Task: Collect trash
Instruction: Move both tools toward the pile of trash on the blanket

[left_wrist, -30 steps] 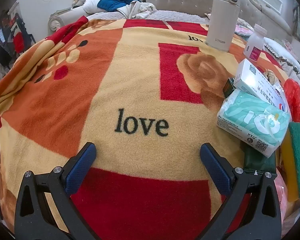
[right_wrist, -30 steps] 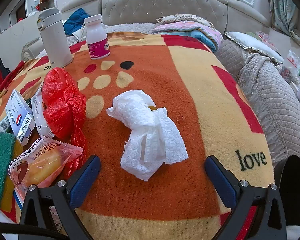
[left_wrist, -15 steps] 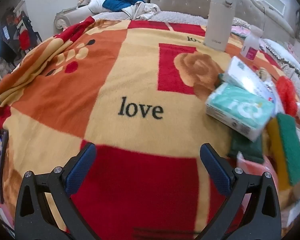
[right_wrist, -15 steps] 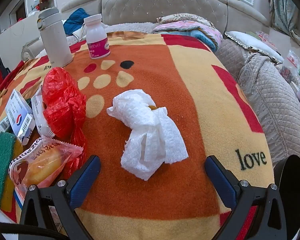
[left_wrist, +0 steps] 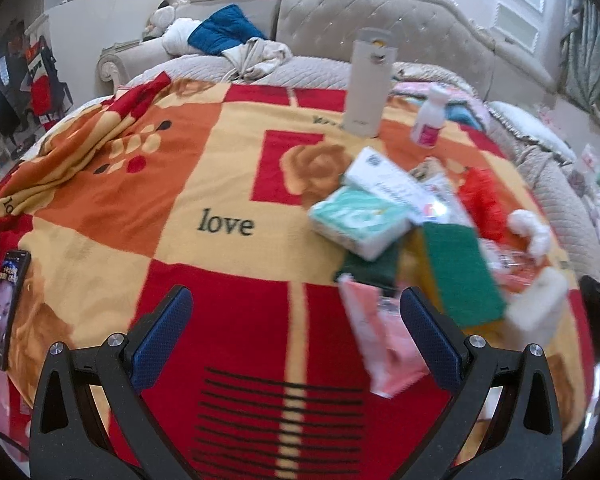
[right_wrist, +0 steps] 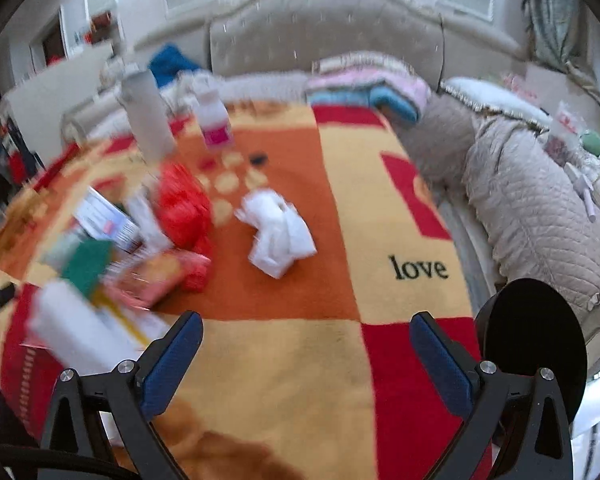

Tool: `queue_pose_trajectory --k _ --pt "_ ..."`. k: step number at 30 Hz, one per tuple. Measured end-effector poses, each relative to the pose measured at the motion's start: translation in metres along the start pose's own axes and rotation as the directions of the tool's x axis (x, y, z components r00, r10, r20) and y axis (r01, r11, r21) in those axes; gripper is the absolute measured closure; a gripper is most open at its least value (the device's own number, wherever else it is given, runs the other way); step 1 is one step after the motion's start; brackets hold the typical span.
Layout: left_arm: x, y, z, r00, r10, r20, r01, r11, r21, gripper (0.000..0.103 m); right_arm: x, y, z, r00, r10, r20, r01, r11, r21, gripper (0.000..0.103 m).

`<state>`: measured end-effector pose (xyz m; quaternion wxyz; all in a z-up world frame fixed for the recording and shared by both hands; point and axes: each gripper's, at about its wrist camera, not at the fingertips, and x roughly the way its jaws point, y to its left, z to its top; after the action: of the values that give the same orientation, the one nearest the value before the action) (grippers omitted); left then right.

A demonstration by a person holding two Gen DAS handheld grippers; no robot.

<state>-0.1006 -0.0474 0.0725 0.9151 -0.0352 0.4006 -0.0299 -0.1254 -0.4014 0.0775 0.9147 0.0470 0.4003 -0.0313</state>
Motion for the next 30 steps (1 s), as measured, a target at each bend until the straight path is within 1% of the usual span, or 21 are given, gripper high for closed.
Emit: queue_pose_trajectory --k 3,6,11,16,19,22,30 --pt "-0.017 -0.014 0.0 0.999 -0.025 0.033 0.024 1.0 0.015 0.0 -0.022 0.013 0.002 0.998 0.023 0.059 -0.022 1.0 -0.006 0.0" --pt "-0.03 -0.024 -0.001 0.997 -0.035 0.062 0.033 0.999 0.033 0.0 -0.043 0.033 0.002 0.991 0.041 0.129 -0.039 0.999 -0.017 0.0" --pt "-0.044 -0.032 0.0 0.994 -0.052 0.096 0.049 0.998 0.033 0.0 -0.061 0.055 0.002 0.978 0.063 0.197 -0.056 0.998 -0.042 0.0" --pt "-0.051 -0.037 -0.001 0.992 -0.061 0.114 0.058 0.998 0.025 0.0 -0.071 0.065 0.0 0.97 0.09 0.226 -0.081 0.995 -0.05 0.0" --pt "-0.053 -0.041 -0.002 0.991 -0.062 0.116 0.058 0.998 0.034 0.0 -0.077 0.068 -0.001 0.964 0.087 0.251 -0.073 0.995 -0.063 0.0" --pt "-0.054 -0.044 -0.003 0.991 -0.061 0.121 0.057 0.998 0.037 0.0 -0.079 0.073 -0.001 0.964 0.088 0.251 -0.07 0.994 -0.08 0.0" --pt "-0.053 -0.045 -0.002 0.991 -0.062 0.12 0.058 0.998 0.036 0.0 -0.082 0.074 -0.001 0.961 0.084 0.264 -0.065 0.995 -0.078 0.0"
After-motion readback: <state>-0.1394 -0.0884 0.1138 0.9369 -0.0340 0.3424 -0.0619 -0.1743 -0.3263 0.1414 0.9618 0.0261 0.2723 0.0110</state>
